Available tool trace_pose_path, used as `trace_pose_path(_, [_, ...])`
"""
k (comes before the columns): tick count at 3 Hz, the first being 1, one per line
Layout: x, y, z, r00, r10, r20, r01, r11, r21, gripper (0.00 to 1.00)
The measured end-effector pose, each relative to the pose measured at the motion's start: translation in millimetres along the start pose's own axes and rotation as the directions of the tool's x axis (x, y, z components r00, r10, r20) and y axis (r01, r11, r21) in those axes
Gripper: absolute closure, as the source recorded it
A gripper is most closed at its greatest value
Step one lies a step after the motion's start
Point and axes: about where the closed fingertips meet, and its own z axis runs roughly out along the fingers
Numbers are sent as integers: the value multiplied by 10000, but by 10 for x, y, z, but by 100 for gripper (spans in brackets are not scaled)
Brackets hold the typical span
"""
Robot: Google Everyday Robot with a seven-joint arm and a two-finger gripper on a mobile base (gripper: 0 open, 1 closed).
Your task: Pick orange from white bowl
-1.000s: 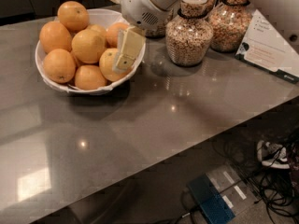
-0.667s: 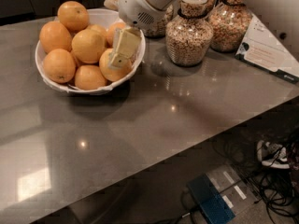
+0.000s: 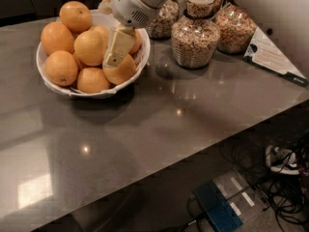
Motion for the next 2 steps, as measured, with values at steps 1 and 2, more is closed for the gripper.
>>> trace_pose_path(1, [-65,-49,89,9999,-153,-14,153,9998,-121,19])
trace_pose_path(2, [-133,-97,173,9997,-226,-32,225,9995,-206,21])
